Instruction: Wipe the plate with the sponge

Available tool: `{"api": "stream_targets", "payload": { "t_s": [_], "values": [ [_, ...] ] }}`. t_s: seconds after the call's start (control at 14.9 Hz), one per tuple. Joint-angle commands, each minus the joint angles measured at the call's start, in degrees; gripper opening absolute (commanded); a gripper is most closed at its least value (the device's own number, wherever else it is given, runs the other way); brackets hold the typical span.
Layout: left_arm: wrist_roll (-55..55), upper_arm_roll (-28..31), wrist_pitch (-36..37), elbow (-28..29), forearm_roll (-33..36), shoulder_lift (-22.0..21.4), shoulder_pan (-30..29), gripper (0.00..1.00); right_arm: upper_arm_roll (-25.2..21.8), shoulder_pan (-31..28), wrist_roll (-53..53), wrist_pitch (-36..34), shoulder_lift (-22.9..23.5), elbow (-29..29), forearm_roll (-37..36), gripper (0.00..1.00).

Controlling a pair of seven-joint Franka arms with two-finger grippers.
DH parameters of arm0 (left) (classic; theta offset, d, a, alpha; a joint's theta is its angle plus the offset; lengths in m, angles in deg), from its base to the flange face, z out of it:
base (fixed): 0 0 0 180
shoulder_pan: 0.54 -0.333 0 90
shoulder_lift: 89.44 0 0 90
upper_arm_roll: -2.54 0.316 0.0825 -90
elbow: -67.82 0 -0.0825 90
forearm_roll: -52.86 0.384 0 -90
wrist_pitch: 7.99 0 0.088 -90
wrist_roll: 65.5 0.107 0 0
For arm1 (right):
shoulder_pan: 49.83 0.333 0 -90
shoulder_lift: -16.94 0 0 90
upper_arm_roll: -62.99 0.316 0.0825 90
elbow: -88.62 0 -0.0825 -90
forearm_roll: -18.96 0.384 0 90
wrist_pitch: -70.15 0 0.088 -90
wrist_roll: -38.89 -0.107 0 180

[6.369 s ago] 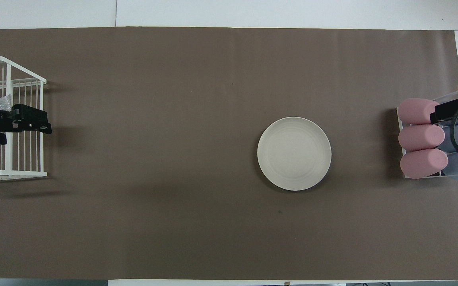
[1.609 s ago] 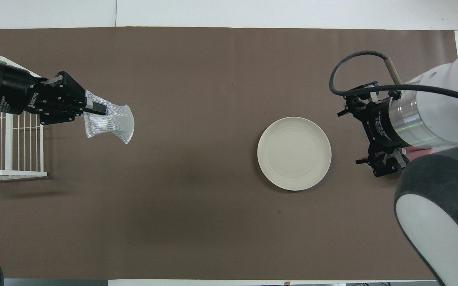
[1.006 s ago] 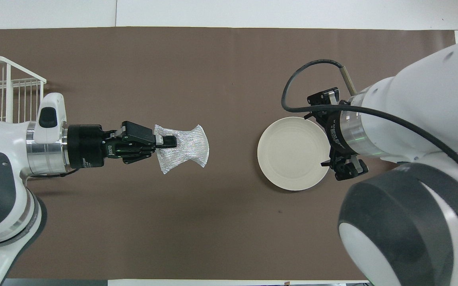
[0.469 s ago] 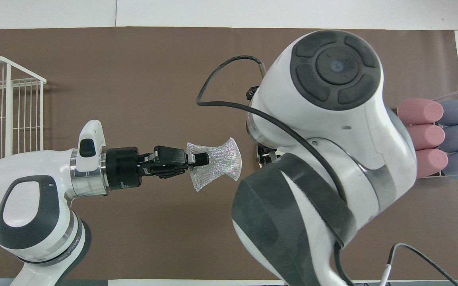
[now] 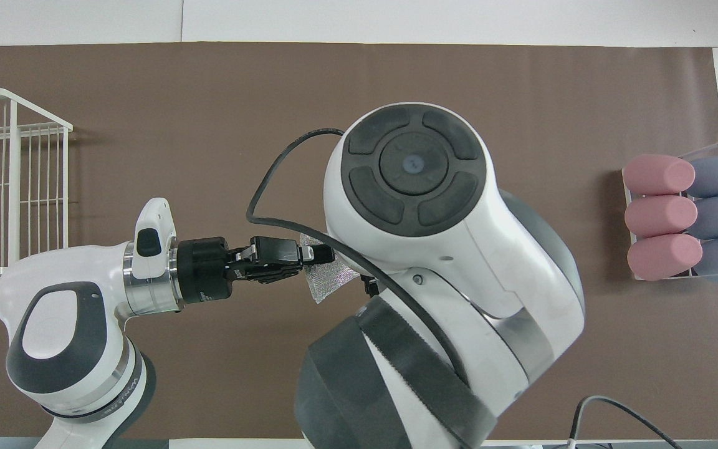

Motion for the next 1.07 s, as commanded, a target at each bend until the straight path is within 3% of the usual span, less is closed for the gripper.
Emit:
{"api": "stream_targets", "payload": {
  "t_s": [0.0,0.2,0.54,0.6,0.74,0.87,0.94,1.01],
  "values": [
    [1.3,0.6,-1.2,1.6,-1.5,-1.2,1.0,0.00,0.4,-0.7,-1.0,-0.3,0.2,0.3,2.5,0.99],
    [1.3,0.6,-1.1,1.9,-1.5,-1.4,1.0,0.00,0.3,-0.8,-1.4,0.1,0.1,0.1,4.3,0.97],
    [1.3,0.6,-1.1,2.1,-1.5,-1.5,1.0,0.00,0.4,-0.4,-1.9,5.8,-2.7,-6.3,4.3,0.95],
    [1.3,0.6,-1.1,2.2,-1.5,-1.6,1.0,0.00,0.4,-0.4,-1.7,5.6,-2.8,-6.4,4.3,0.81],
    [1.3,0.6,-1.1,2.3,-1.4,-1.6,1.0,0.00,0.4,-0.4,-1.7,5.5,-2.9,-6.4,4.3,0.73],
    [1.3,0.6,-1.0,2.3,-1.4,-1.7,1.0,0.00,0.4,-0.3,-1.7,5.5,-2.9,-6.5,4.3,0.55],
    [1.3,0.6,-1.0,2.3,-1.4,-1.7,1.0,0.00,0.4,-0.3,-1.7,5.5,-3.1,-6.9,4.4,0.53],
    [1.3,0.6,-1.1,2.3,-1.5,-1.7,1.0,0.00,0.5,-0.3,-1.5,5.6,-3.2,-7.1,4.4,0.38]
  ]
}}
